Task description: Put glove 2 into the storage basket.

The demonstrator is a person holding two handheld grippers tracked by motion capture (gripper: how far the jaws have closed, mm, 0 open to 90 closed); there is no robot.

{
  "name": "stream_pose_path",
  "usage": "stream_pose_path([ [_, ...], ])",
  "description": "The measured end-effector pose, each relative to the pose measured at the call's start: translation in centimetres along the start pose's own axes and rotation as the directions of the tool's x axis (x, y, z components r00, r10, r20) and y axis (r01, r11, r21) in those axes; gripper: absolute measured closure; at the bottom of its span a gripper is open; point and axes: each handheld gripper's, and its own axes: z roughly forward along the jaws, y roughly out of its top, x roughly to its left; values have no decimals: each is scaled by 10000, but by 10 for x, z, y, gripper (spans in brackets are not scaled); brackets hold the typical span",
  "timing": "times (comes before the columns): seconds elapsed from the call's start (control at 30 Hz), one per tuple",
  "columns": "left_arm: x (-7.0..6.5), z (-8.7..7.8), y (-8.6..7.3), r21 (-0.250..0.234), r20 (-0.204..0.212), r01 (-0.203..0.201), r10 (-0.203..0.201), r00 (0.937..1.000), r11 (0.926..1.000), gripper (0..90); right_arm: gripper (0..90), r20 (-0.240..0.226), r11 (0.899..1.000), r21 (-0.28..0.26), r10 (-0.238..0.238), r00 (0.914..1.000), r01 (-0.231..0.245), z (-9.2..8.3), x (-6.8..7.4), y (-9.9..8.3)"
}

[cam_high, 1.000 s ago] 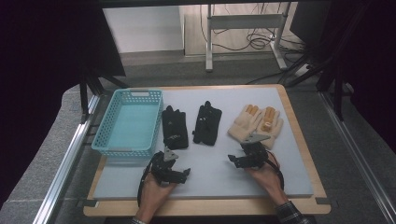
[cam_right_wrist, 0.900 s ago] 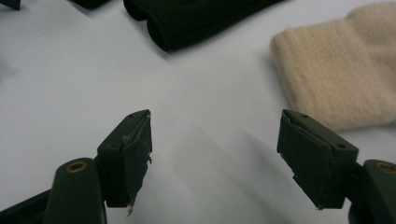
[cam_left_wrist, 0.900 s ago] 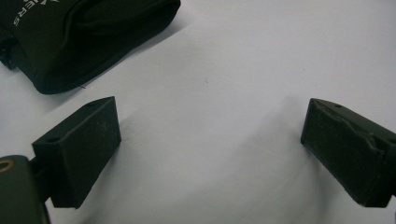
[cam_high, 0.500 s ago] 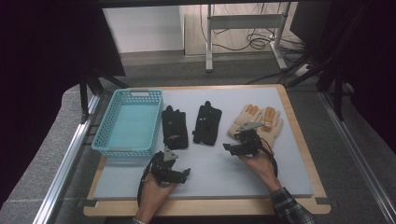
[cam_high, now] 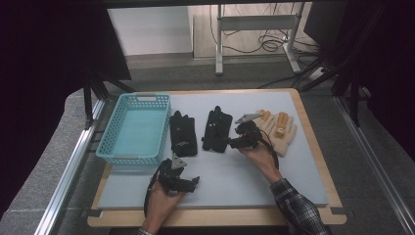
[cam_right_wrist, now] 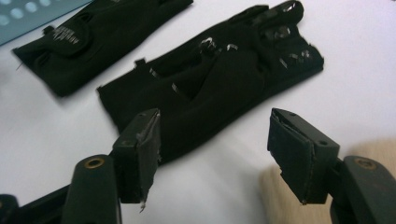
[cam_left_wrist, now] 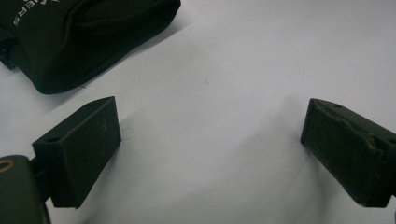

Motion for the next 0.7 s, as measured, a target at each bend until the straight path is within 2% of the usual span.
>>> stream_pose_path([
  [0.2,0,0,0,-19,7,14,-14,10000,10000,54,286,-14,9998,169,78,10000,-78,18,-4,14],
  [0.27,0,0,0,-22,8,16,-16,10000,10000,54,259,17,9995,293,111,9999,-111,29,-6,20],
  [0.5,0,0,0,-33,21,38,-38,10000,10000,54,248,189,9981,560,245,9995,-255,51,-8,31],
  [0.67,0,0,0,-38,19,34,-34,10000,10000,54,243,276,9977,659,137,9995,-155,63,-9,37],
  [0.7,0,0,0,-38,19,34,-34,10000,10000,54,239,337,9969,774,97,9994,-123,70,-9,39],
])
